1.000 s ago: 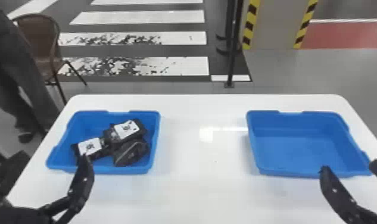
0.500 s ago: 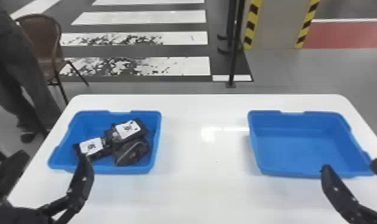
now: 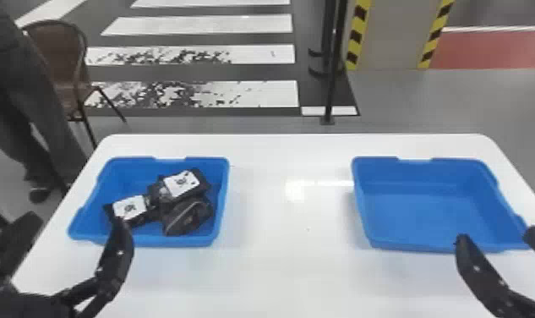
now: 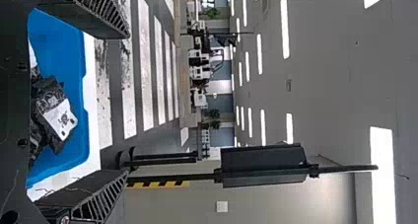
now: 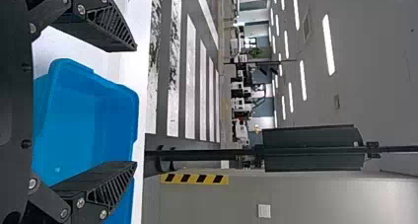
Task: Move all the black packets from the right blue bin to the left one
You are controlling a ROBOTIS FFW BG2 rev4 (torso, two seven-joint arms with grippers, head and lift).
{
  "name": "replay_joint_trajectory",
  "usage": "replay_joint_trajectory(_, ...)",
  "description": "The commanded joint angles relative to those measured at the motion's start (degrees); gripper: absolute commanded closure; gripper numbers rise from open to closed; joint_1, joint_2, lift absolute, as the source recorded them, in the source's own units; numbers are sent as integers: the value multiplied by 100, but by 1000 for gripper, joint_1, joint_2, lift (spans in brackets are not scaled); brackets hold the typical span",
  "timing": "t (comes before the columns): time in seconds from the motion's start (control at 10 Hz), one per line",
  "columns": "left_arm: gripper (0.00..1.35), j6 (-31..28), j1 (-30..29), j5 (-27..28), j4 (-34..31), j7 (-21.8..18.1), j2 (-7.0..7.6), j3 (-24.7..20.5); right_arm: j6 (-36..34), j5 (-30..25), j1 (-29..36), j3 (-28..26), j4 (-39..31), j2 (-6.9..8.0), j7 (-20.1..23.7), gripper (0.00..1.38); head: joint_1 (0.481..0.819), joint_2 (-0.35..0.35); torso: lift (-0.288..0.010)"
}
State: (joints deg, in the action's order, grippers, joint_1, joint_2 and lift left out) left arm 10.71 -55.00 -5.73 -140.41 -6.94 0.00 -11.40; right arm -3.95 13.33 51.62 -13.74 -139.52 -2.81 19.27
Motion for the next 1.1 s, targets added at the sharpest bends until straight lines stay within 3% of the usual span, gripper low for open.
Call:
replay_joint_trajectory(0.0, 44, 26, 16, 2, 0, 0, -15, 9, -55, 50, -1, -8, 10, 0, 7, 216, 695, 52, -140)
replay_joint_trajectory(1.0, 85, -72, 128, 47, 0, -97, 44, 112, -83, 27, -1, 15, -4, 9, -2, 216, 695, 34, -140)
